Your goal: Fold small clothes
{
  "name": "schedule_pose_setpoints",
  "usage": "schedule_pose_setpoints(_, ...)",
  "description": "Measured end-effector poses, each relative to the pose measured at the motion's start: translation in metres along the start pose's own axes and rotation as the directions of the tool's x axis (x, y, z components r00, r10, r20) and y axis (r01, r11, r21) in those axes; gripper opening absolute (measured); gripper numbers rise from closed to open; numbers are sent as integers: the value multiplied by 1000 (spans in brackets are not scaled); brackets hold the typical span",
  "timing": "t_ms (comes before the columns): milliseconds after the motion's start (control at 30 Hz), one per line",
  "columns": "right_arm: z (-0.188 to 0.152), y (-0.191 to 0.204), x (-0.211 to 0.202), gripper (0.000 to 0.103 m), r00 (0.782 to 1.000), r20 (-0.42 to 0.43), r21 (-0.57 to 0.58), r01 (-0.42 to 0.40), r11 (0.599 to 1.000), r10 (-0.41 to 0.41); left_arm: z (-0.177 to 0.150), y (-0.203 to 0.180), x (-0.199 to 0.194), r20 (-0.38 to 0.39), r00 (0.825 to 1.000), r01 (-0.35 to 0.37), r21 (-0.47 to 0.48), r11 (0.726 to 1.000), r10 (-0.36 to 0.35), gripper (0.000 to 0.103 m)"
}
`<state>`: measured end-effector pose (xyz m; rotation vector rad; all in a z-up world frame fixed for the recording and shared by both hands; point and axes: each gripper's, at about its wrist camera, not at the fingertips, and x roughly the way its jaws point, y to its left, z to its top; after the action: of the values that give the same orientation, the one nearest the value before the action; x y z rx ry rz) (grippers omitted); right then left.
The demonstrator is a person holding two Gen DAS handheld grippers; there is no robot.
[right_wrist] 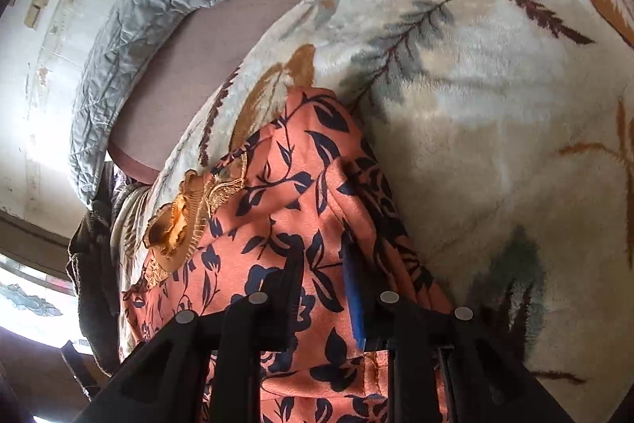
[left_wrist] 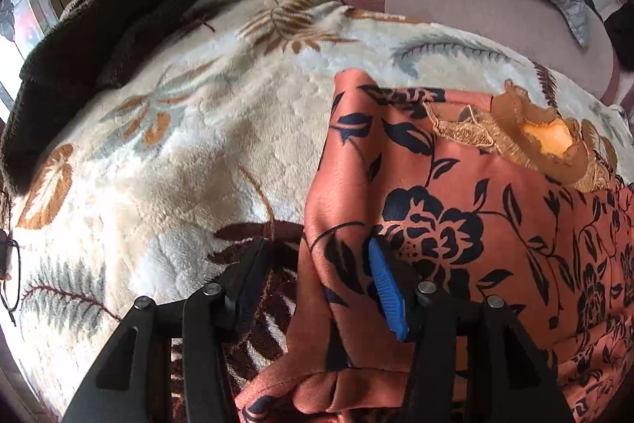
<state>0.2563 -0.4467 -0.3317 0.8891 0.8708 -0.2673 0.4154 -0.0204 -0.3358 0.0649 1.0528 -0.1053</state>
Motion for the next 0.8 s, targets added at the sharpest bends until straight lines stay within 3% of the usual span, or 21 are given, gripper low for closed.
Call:
schedule_pose_setpoints(100, -3, 12, -13, 25, 998, 56, -44, -38, 998, 40, 3, 9, -11, 8, 999, 41, -51, 998, -40, 55)
schedule_pose_setpoints(167, -5, 22, -13, 25, 996, 43, -79, -72, 994, 75, 2, 11, -15, 29, 1000, -2, -51, 999, 3, 55)
schedule_pose_setpoints(233, -12, 30, 0, 25, 996, -35, -111, -86, 990, 83, 1, 9, -7, 10, 1000, -27, -27, 999, 28, 59)
schedule_pose_setpoints(300, -22, 30, 23, 27, 990, -143, -139, -34, 990, 14, -2, 7, -2, 12, 999, -46, -16, 999, 46, 66)
schedule_pose_setpoints(333, -23, 32, 20, 27, 994, -107, -143, -30, 989, 15, -1, 7, -4, 13, 999, -49, -12, 999, 49, 66)
schedule_pose_setpoints(533, -25, 29, 7, 27, 988, -143, -128, -74, 989, 56, -3, 20, -22, 2, 1000, 19, -47, 999, -19, 66)
schedule_pose_setpoints(667, -28, 22, -17, 28, 988, -113, -144, -119, 982, 103, -23, 36, -53, 59, 998, 18, -20, 1000, -17, 69)
schedule_pose_setpoints(733, -34, 18, -34, 35, 988, -95, -162, -140, 977, 125, -41, 48, -72, 80, 997, 23, -5, 1000, -23, 72)
schedule_pose_setpoints(800, -44, 11, -55, 78, 989, -65, -180, -143, 973, 133, -58, 61, -90, 99, 995, 28, -3, 1000, -27, 73)
